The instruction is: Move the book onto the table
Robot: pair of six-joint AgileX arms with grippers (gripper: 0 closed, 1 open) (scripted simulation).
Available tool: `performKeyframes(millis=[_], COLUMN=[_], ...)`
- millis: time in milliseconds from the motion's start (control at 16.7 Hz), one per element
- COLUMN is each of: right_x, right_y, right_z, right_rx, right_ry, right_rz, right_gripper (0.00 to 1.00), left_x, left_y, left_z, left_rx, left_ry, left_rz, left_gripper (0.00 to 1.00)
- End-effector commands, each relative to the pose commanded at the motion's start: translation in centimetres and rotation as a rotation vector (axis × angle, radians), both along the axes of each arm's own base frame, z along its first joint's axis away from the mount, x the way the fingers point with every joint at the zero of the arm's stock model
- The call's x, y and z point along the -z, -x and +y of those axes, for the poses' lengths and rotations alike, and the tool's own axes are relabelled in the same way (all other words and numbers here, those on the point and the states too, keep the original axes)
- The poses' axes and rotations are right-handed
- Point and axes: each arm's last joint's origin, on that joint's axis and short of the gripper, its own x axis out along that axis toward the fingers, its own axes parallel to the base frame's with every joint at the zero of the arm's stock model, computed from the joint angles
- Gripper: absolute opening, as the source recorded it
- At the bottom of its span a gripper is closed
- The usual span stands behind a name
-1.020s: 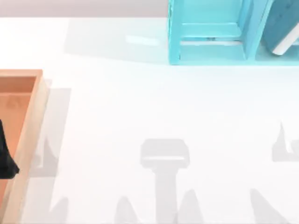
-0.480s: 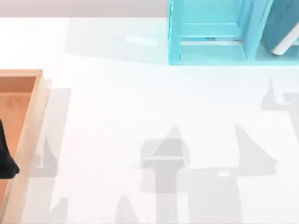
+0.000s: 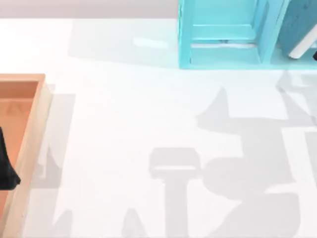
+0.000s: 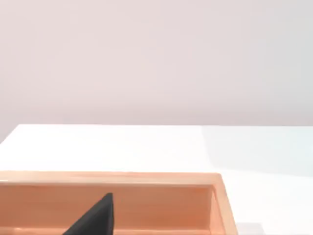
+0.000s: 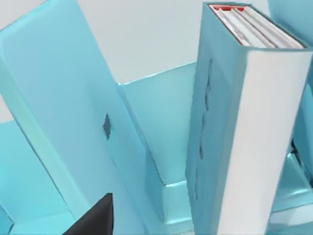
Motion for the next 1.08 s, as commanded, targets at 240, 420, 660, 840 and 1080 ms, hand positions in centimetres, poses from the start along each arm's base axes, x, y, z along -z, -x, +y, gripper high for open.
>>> performKeyframes(millis=[240,420,660,840,1080], right_x=[4.2,5.6,5.6,5.7,6.1], right_y=[-2.2,-2.8,-2.8,-3.1,-6.3], right_z=[-0.4,-0.5,-0.5,-0.3,-0.4], right_rx=[-0.005,-0.009,-0.009,-0.011,-0.009], right_ry=[-0.04,-0.053,-0.054,-0.053,-0.054], right_rz=[0.026,0.031,0.031,0.035,0.031], right_gripper=[1.0,1.0,1.0,1.0,1.0], left_x=[0.0,0.0,0.0,0.0,0.0], left_y=[0.0,0.0,0.0,0.0,0.0], left_z=[0.0,0.0,0.0,0.0,0.0], left_rx=[0.0,0.0,0.0,0.0,0.0], left_ry=[0.0,0.0,0.0,0.0,0.0], left_rz=[0.0,0.0,0.0,0.0,0.0], left_gripper=[1.0,1.0,1.0,1.0,1.0])
